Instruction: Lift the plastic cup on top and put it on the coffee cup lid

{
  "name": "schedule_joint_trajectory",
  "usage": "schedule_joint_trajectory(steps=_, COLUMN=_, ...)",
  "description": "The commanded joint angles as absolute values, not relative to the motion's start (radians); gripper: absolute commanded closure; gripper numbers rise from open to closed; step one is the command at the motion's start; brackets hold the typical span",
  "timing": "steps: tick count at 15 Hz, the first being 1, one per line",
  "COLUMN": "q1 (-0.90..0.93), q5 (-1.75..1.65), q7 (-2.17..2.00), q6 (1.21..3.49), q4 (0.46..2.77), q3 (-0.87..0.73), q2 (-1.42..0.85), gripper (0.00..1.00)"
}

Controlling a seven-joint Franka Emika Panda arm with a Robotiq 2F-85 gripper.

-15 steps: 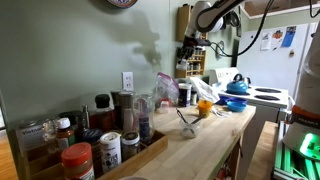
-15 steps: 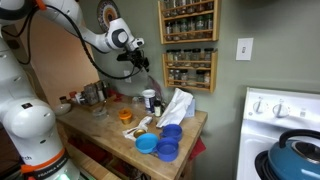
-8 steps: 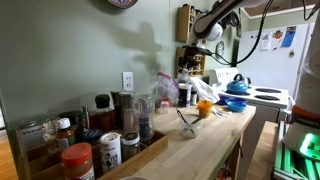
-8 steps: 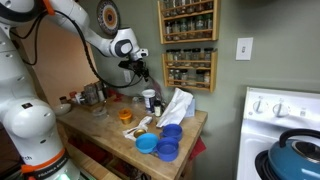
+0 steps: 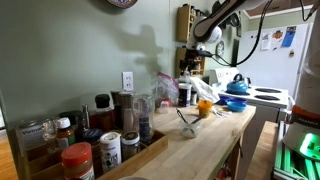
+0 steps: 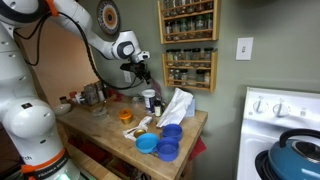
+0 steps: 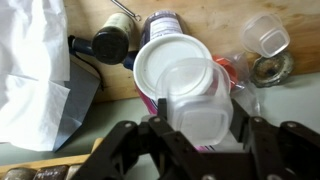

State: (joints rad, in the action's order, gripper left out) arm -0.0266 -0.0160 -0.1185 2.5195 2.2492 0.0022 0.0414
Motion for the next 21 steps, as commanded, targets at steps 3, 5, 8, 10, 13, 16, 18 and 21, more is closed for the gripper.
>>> schedule_joint_trajectory(steps=3, q1=-0.032, q5=-0.083, q7=-0.174, q6=2.474, q4=2.213, q3=-0.015, q2=-0.012, gripper=0.66)
schedule_joint_trajectory(steps=5, q1=-0.030, q5=-0.087, q7=-0.178, q6=2.459, q4=2.203, q3=-0.018, q2=-0.024, gripper=0.66)
schedule_joint_trajectory(steps=8, q1=-0.025, q5=-0.055, q7=-0.168, q6=2.448, q4=2.195, q3=-0.017, q2=-0.039, gripper=0.16)
schedule_joint_trajectory(steps=10, q1=-0.023, q5=-0.027, q7=-0.162, q6=2.458, q4=2.194, q3=-0.015, q2=-0.040, gripper=0.08)
schedule_joint_trajectory(steps=13, q1=-0.017, q5=-0.013, q7=-0.178, q6=2.505, q4=2.208, q3=-0.011, q2=0.001, gripper=0.00)
schedule_joint_trajectory(steps=16, q1=-0.008, q5=-0.028, q7=-0.209, q6=2.626, q4=2.246, q3=0.000, q2=0.087, gripper=0.00)
schedule_joint_trajectory(steps=18, q1=0.002, q5=-0.019, q7=-0.205, q6=2.725, q4=2.290, q3=0.015, q2=0.166, gripper=0.00)
schedule_joint_trajectory(steps=21, q1=0.008, q5=0.008, q7=-0.148, q6=2.733, q4=2.238, q3=0.024, q2=0.136, gripper=0.00)
